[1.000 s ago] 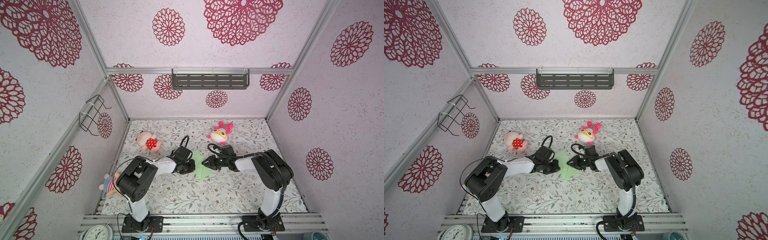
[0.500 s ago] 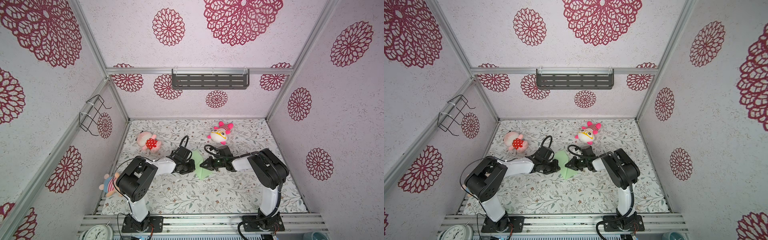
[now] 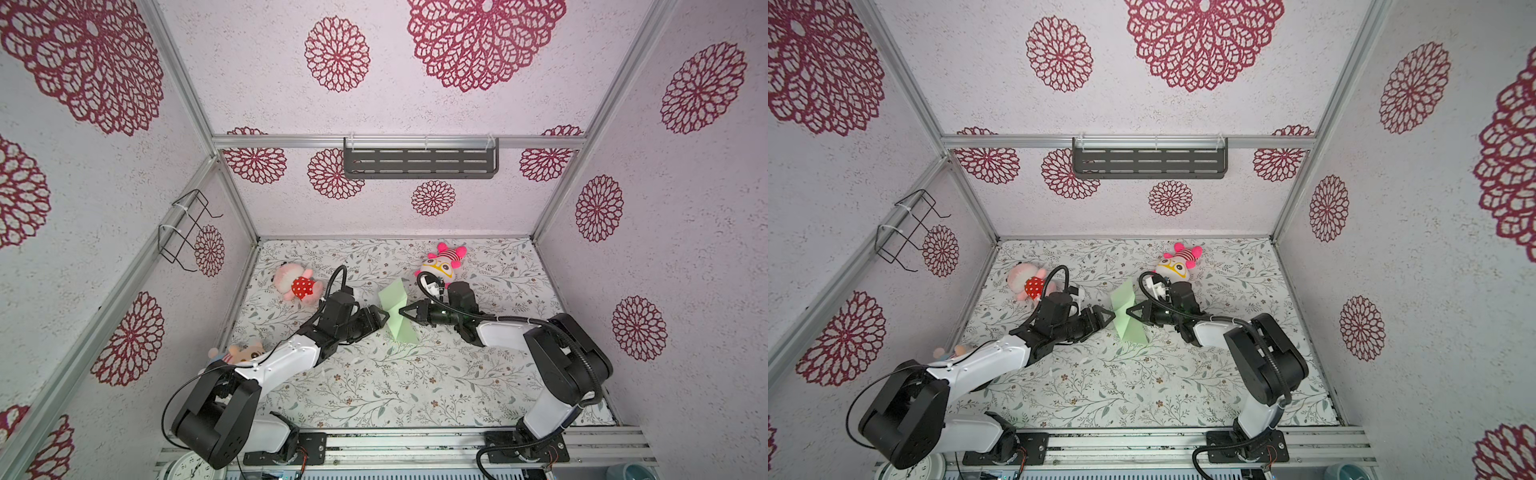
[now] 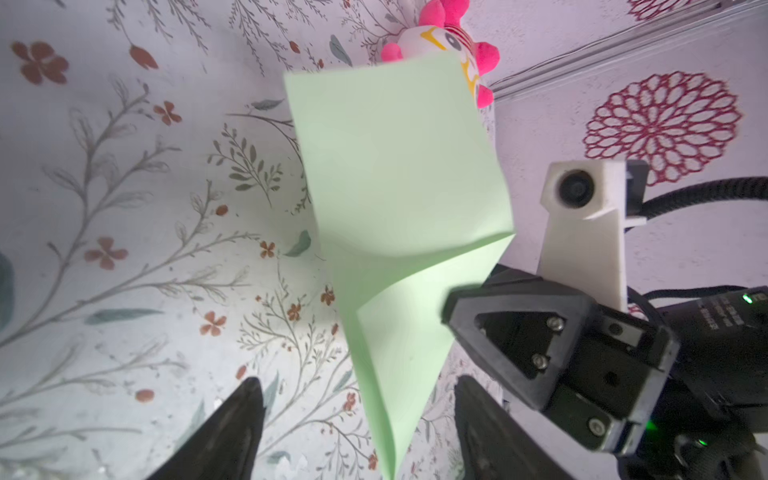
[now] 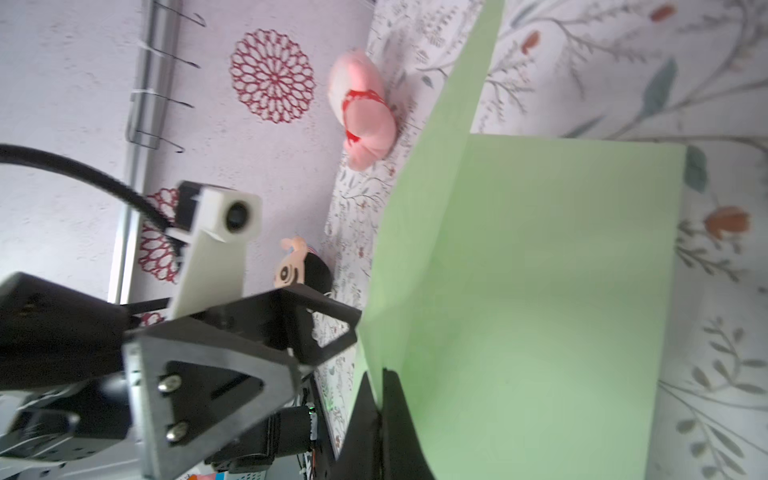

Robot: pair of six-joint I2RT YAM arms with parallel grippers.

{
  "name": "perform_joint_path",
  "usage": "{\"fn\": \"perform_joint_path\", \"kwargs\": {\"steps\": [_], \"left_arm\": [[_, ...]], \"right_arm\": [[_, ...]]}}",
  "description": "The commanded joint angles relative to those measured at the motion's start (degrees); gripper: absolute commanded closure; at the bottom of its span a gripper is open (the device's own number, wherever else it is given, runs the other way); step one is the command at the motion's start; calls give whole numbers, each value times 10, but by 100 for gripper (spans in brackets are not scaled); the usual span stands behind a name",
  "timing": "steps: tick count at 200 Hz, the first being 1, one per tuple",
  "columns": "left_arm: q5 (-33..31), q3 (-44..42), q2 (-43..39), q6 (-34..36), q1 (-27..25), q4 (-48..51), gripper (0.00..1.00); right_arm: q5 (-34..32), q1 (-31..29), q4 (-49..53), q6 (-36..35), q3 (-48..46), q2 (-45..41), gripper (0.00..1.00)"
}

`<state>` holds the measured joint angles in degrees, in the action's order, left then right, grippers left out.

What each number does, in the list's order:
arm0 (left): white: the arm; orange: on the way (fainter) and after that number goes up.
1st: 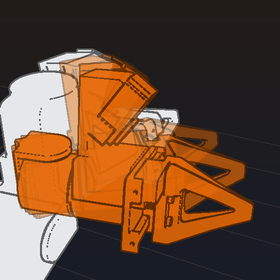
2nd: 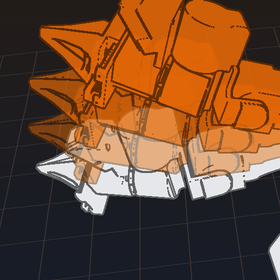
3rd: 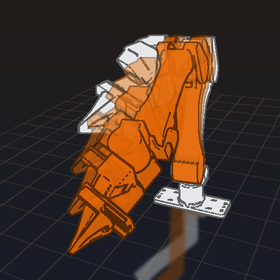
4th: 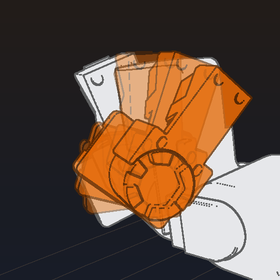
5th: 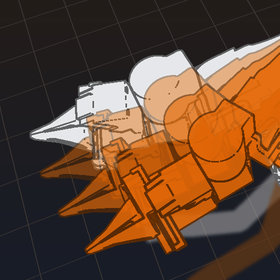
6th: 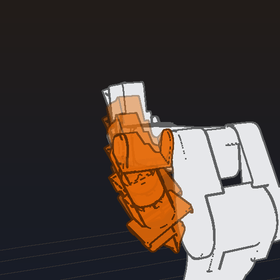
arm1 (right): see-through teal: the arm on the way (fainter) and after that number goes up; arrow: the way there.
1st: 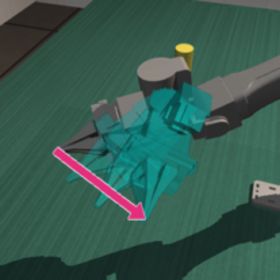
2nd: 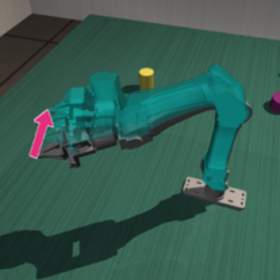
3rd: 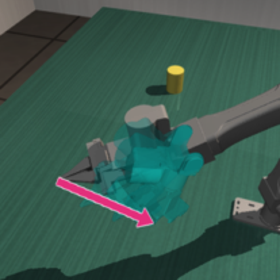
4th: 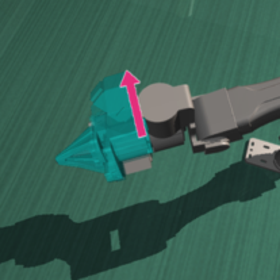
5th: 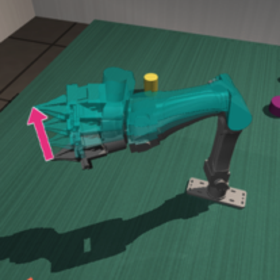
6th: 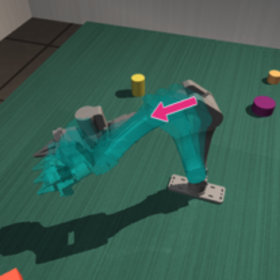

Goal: Fold a paper plane with a square sheet of paper (pick it up from the middle)
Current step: 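Lift the green paper upright with both grippers, pulling the arms back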

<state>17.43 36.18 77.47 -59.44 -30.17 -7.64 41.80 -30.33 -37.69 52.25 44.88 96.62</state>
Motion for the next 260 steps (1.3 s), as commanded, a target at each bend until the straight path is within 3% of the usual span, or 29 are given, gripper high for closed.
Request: {"fn": "perform_joint_path", "kwargs": {"steps": [1, 36, 85, 134, 260], "left_arm": [[25, -33, -35, -39, -4, -125, 14], [67, -34, -47, -46, -13, -198, 7], [78, -45, -19, -64, -15, -272, 11], [71, -45, -6, -83, -13, -343, 34], [71, -36, 1, -91, -11, -323, 83]], "right_arm": [[14, -1, -78, 51, 17, -25, 98], [21, -3, -139, 127, 35, -23, 98], [45, -2, -182, 192, 60, -11, 97], [46, 0, -181, 206, 67, -8, 97], [38, 1, -165, 208, 61, -7, 97]]}}
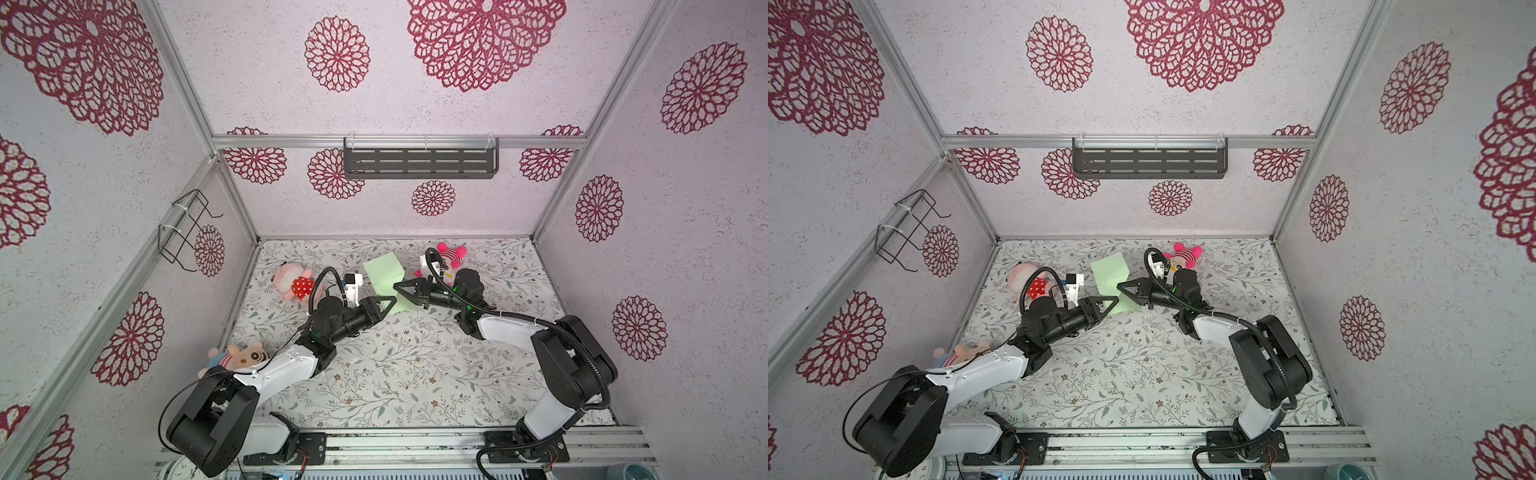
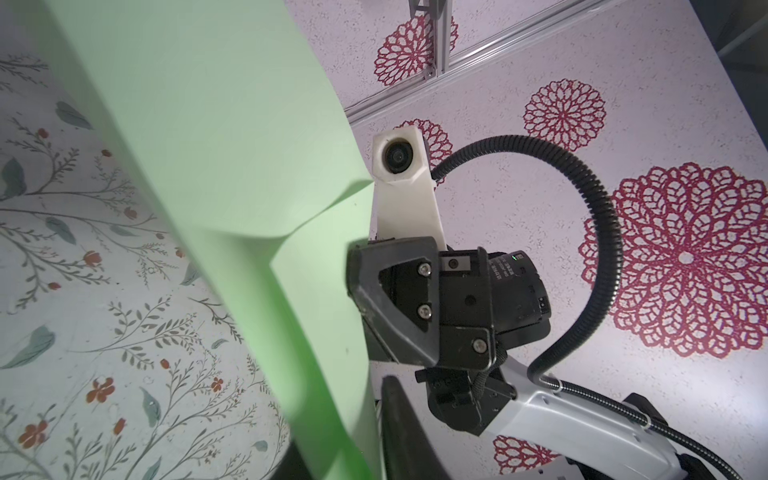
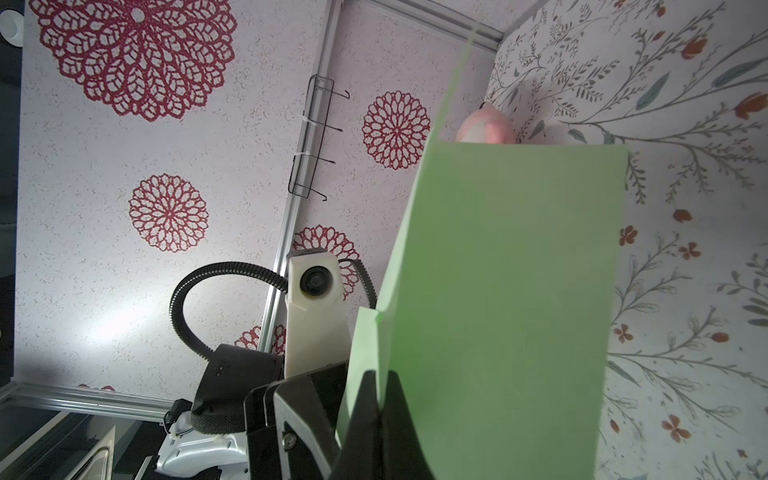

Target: Fold a paper plane with a square sheet of paper (pick it up from the middle)

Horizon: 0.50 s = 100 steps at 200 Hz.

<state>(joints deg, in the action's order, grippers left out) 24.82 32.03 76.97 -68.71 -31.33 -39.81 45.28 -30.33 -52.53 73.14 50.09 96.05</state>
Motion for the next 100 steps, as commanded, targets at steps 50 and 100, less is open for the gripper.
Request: {"fn": "perform_joint_path", "kwargs": {"steps": [50, 100], "left_arm": [[-16, 7, 4, 18, 9, 34, 98], [-62, 59, -22, 141, 32, 320, 100]], "right_arm": [[-10, 13, 54, -52, 10, -15, 76], [-159, 53, 348, -277, 28, -91, 36]]}}
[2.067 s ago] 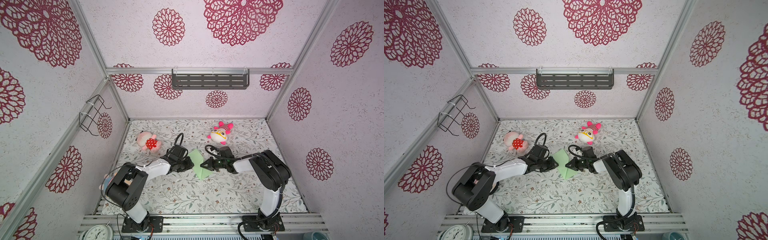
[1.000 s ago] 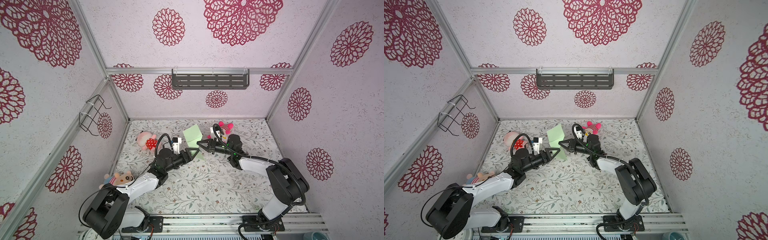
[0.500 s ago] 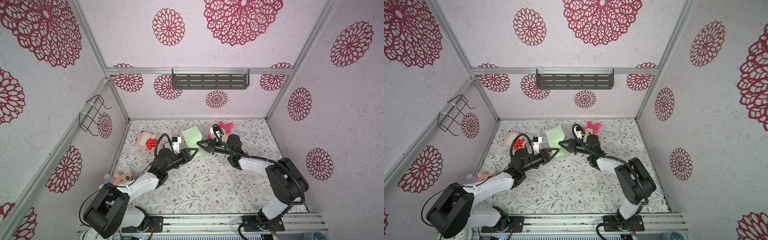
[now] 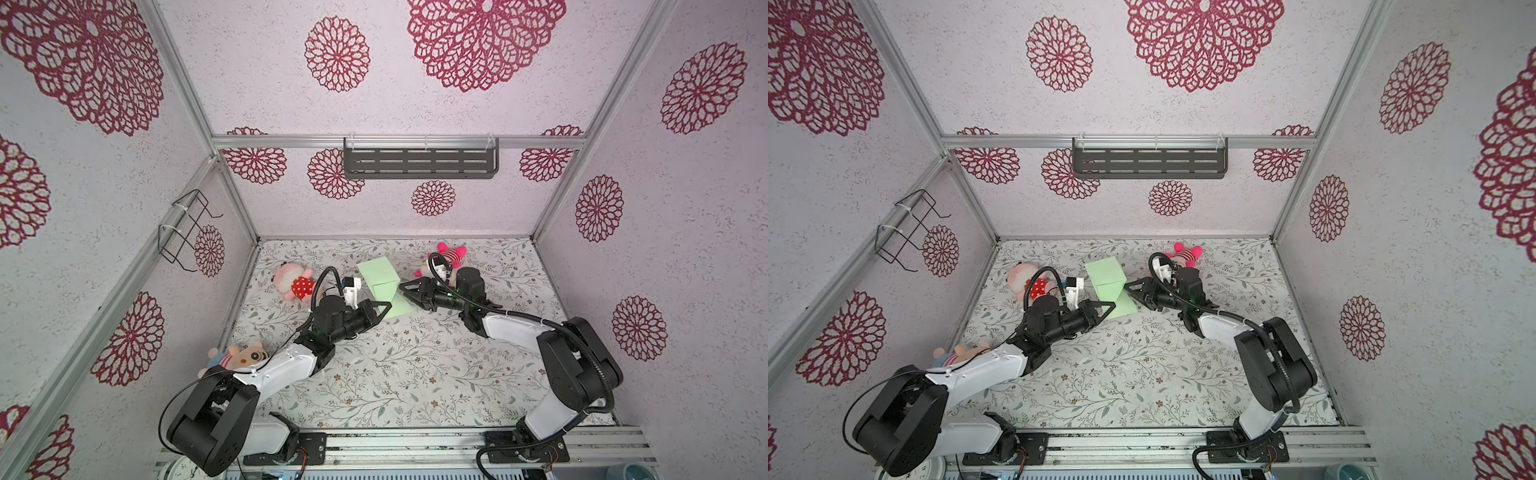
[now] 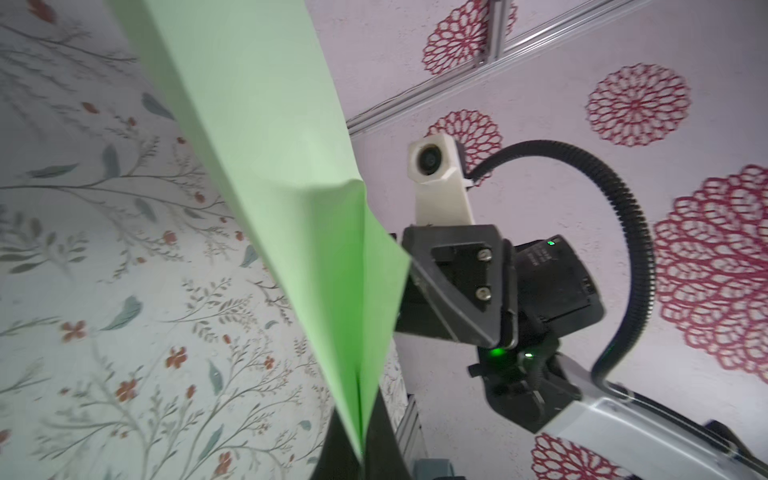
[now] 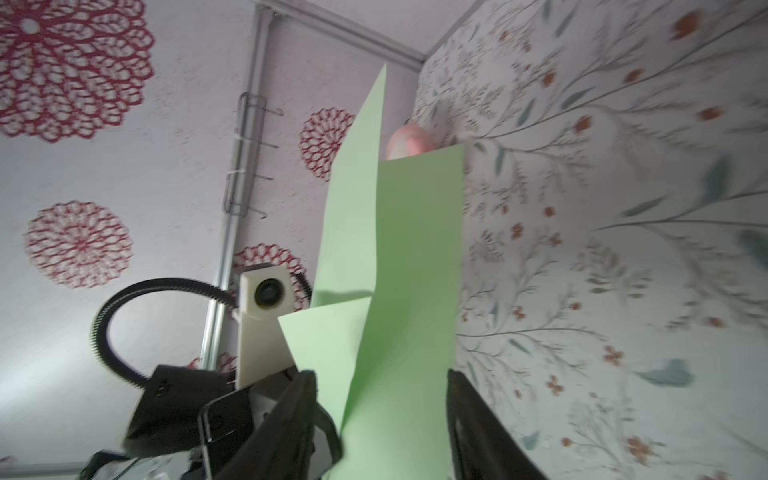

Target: Fold a paper plane with a square sheet of paper (pick it up from the middle)

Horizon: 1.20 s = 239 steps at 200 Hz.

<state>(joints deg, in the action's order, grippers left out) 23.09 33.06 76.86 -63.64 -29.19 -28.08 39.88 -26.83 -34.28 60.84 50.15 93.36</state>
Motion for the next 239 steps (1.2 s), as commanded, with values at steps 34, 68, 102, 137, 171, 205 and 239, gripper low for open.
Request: {"fn": "perform_joint_path", "kwargs": {"steps": [34, 68, 102, 137, 171, 205, 239], "left_arm": [[-213, 186, -14, 239, 7, 570, 100], [-392, 320, 39, 283, -28, 805, 99], [-541, 402, 122, 262, -76, 934, 100], [-555, 436, 227, 242, -101, 934, 100], [-556, 487, 344, 236, -126, 928, 99], [-496, 525, 410, 243, -142, 898, 88], [-371, 510, 388, 256, -127, 816, 65]], "right_arm": [[-253, 24, 293, -255, 37, -115, 24], [-361, 27, 365, -268, 31, -150, 19], [-445, 31, 412, -271, 15, -175, 18], [-471, 40, 408, -258, -21, -204, 18], [-455, 47, 374, -243, -52, -219, 19], [-444, 49, 377, -246, -64, -222, 19], [-420, 49, 366, -251, -71, -216, 19]]}}
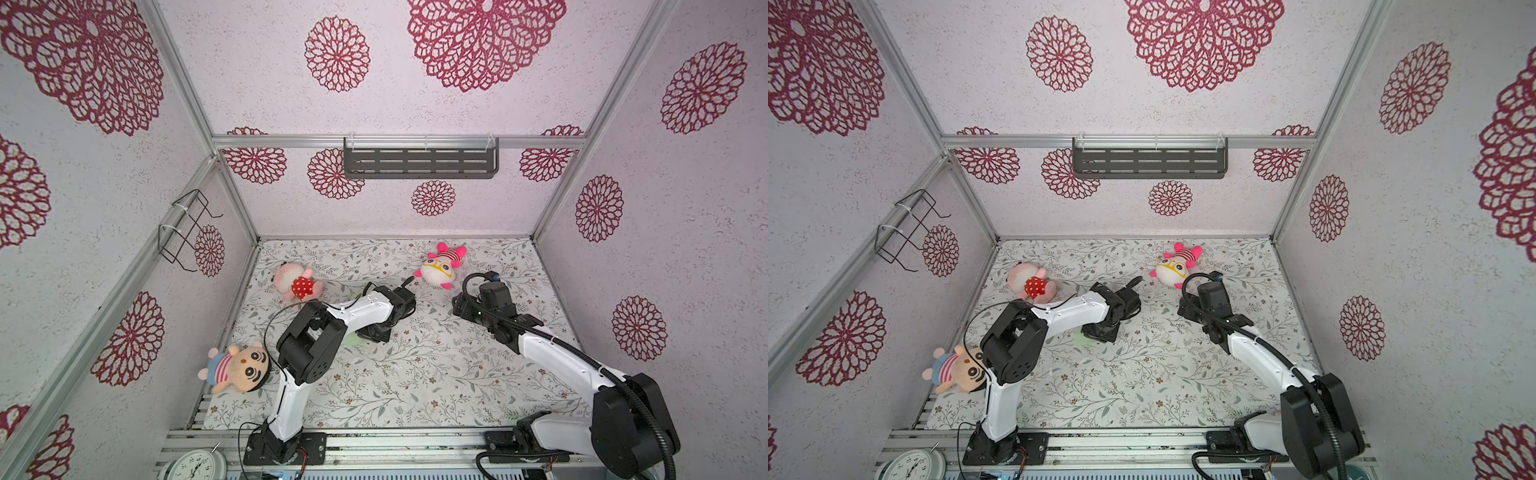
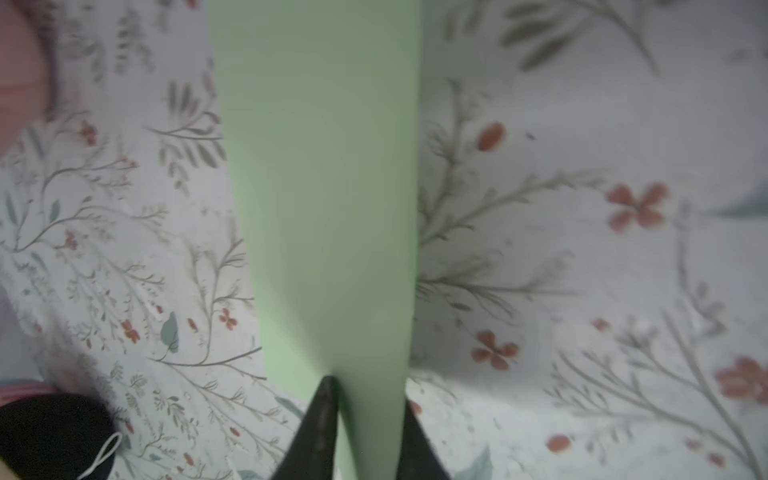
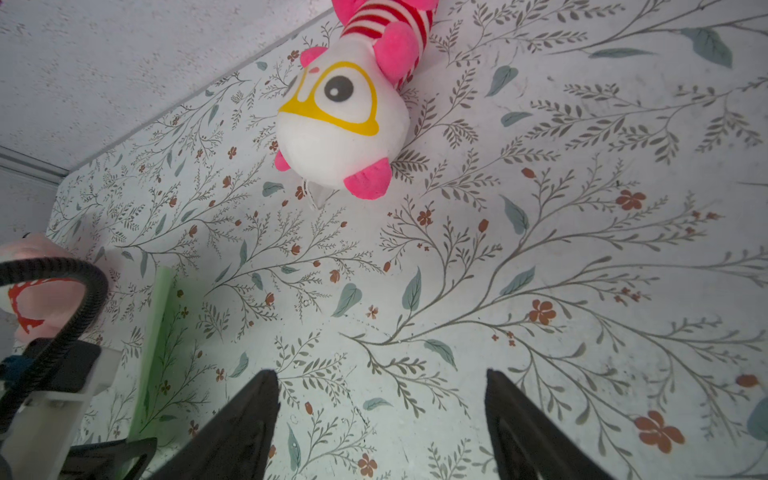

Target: Fold a paper plane with a square sheet of paper (pick it up from the middle)

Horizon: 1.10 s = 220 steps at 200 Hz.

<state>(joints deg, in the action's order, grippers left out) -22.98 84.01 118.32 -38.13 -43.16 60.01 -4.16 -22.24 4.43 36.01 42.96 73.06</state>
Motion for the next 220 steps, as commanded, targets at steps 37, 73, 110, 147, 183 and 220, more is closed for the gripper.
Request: {"fn": "perform_joint_path", "kwargs": {"steps": [37, 73, 110, 147, 183, 220], "left_arm": [[193, -61, -150, -6, 73, -152, 38], [222, -154, -282, -27, 156, -230, 22], [166, -240, -409, -49, 228, -270, 12], [161, -307, -497, -55, 276, -303, 2], [170, -342, -530, -62, 306, -299, 3], [187, -356, -543, -59, 319, -300, 3]], "right_arm": [[122, -1, -64, 1, 3, 25, 22], [146, -86, -84, 10, 52, 102, 24], [187, -184, -119, 34, 130, 216, 29], [218, -247, -117, 28, 217, 318, 36], [256, -263, -113, 32, 278, 398, 53], [251, -263, -79, 21, 293, 429, 53]]}}
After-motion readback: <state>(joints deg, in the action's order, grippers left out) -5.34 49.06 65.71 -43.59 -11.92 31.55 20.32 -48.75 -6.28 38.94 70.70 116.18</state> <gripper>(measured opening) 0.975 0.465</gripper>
